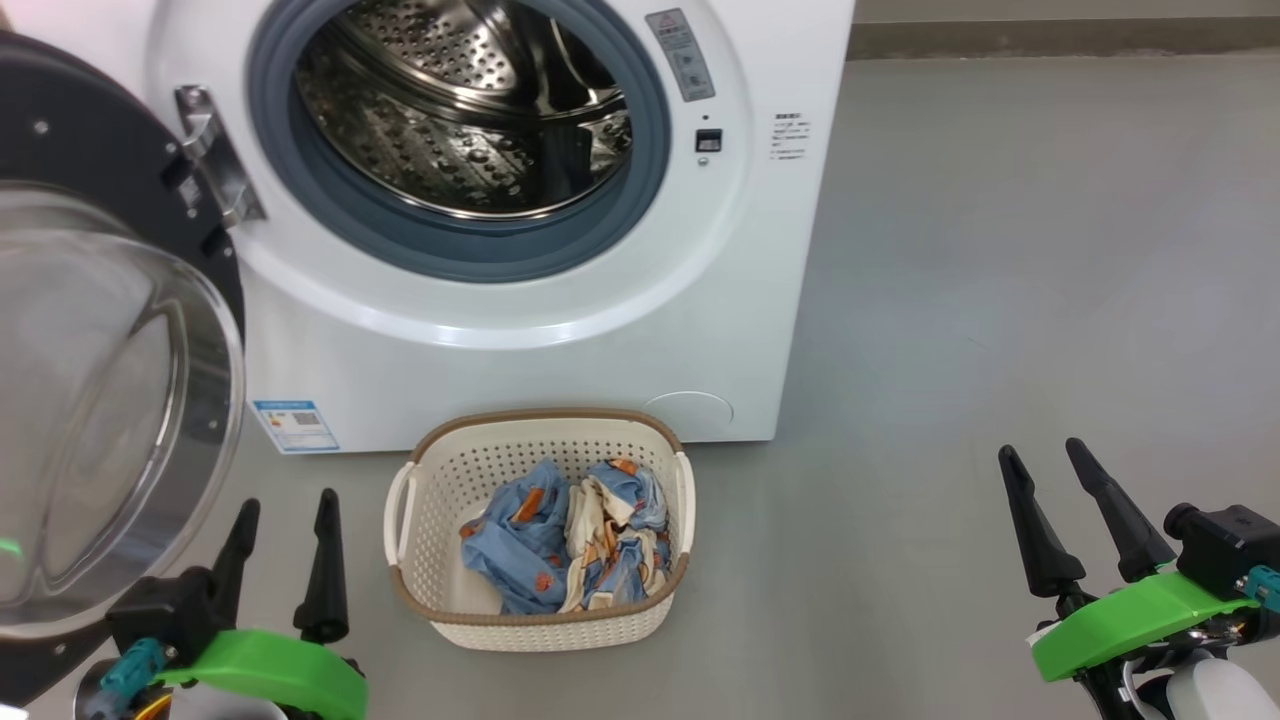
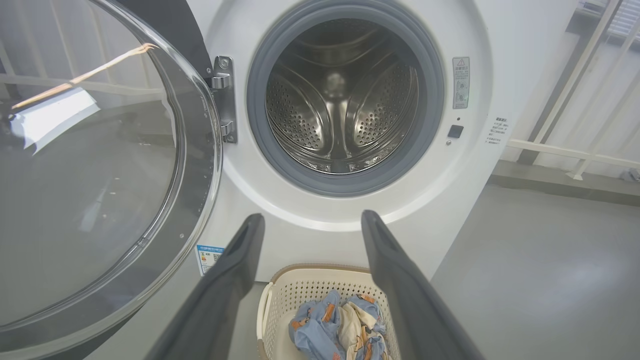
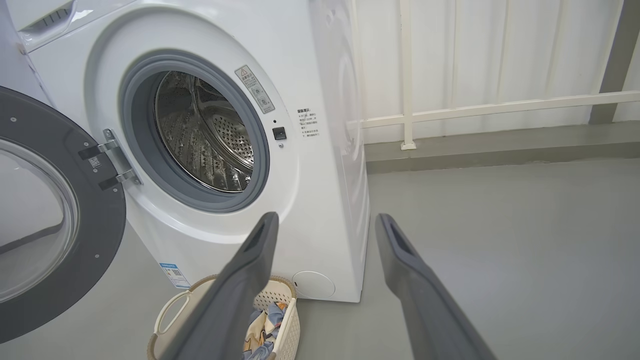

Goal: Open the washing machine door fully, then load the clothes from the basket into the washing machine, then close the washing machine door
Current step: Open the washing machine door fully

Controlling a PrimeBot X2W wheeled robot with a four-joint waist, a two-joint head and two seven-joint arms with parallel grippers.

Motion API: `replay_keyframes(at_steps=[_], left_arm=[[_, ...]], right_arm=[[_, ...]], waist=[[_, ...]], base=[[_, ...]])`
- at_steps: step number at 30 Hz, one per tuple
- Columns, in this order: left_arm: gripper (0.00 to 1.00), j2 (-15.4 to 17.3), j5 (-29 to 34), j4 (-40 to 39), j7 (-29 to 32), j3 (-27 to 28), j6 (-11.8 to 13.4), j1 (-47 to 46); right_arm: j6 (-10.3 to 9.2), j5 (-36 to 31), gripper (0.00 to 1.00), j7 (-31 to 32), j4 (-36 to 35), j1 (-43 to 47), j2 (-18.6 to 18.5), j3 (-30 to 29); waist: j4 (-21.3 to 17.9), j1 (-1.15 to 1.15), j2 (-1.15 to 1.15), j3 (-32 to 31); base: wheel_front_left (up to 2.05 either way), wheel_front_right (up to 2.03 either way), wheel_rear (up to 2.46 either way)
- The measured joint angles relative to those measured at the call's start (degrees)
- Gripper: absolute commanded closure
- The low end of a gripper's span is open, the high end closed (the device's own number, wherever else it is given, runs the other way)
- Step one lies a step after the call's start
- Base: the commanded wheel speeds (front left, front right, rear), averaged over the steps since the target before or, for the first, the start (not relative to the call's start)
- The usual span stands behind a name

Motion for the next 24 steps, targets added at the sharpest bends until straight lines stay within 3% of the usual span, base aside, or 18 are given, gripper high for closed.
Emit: replay_keyframes(at_steps=[11,24], left_arm=[[0.0,-0.58,2.48,0.81,-0.09,-0.14,-0.52,1.02],[0.0,-1.98,4.48,-0.47,-0.34,0.94,-1.41,2.17]], right_arm=[[0.0,-0.6,0.0,0.0,-0.88,0.01,-0.37,-0.77],[0.0,-1.52,0.0,0.0,-1.53,0.0,-0.66,-1.69]], waist=[[-2.59,0.0,0.0,0.08],[-2.57,0.0,0.0,0.34]], base=[[0.0,0.0,0.0],[0.0,0.0,0.0]])
